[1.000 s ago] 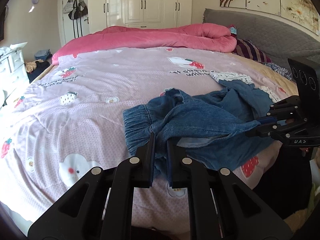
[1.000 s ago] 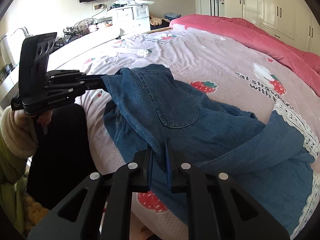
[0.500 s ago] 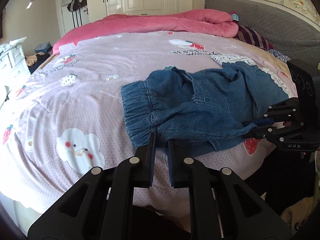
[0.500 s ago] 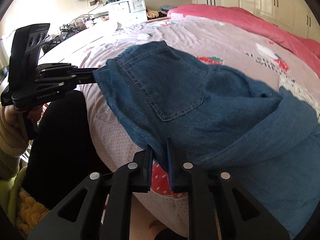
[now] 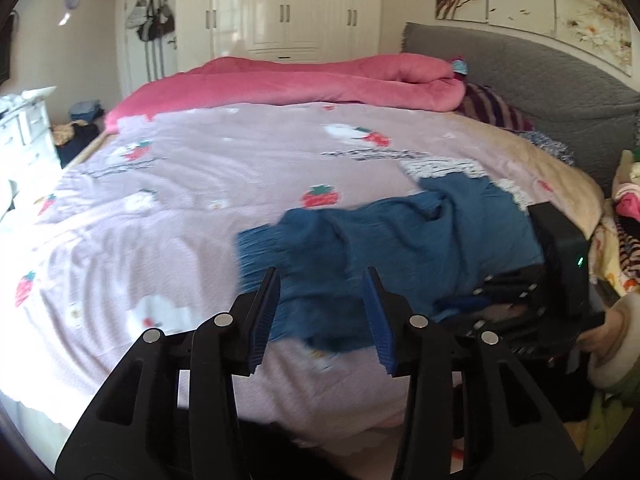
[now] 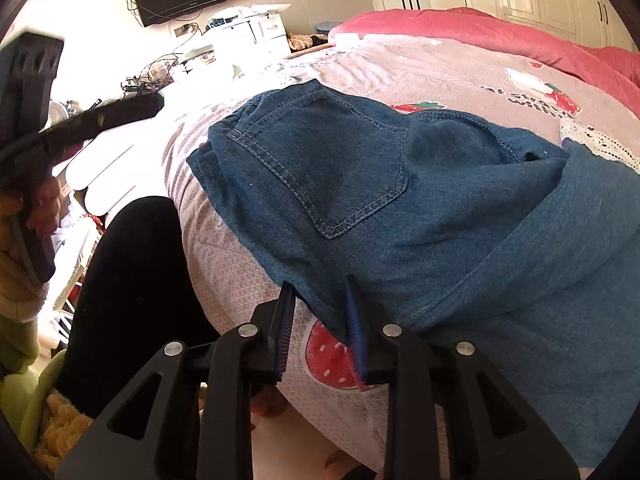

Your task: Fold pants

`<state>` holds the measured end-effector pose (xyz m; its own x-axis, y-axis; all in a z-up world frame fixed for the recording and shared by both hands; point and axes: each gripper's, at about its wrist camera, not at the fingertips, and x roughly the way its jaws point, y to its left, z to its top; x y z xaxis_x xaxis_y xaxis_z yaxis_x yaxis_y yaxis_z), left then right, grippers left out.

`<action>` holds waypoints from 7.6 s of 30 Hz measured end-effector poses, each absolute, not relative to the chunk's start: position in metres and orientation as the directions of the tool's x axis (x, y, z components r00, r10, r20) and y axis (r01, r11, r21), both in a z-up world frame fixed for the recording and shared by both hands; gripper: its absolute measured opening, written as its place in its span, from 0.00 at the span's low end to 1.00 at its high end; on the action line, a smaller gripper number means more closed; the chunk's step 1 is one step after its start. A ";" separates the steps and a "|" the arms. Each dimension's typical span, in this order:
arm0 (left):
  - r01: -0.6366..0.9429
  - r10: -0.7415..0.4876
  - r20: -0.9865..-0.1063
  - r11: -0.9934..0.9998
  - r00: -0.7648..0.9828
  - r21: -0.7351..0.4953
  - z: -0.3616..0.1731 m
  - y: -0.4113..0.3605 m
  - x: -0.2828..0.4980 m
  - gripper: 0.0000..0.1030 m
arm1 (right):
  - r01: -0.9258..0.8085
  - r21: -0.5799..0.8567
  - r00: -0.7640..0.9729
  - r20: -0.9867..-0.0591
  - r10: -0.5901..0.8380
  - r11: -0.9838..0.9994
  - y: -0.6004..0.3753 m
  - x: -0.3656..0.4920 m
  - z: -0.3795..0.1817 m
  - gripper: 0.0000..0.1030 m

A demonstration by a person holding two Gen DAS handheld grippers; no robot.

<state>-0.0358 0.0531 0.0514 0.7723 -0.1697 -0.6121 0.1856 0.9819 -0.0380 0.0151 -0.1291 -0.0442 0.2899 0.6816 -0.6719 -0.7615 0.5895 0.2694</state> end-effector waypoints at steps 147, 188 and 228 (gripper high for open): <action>0.687 -0.494 -0.752 0.723 0.436 -0.077 -0.027 -0.134 0.022 0.32 | -0.114 0.479 0.588 -0.674 0.447 0.871 -0.472 0.013 -0.035 0.27; 0.372 -0.303 -0.750 0.925 0.588 -0.082 -0.017 -0.042 0.036 0.59 | -0.678 0.037 0.447 -0.771 0.453 0.734 -0.166 0.172 0.025 0.60; 0.398 -0.391 -0.749 0.899 0.536 -0.184 0.014 -0.074 0.164 0.84 | -0.175 0.390 0.632 -0.660 0.407 0.904 -0.426 0.165 0.010 0.59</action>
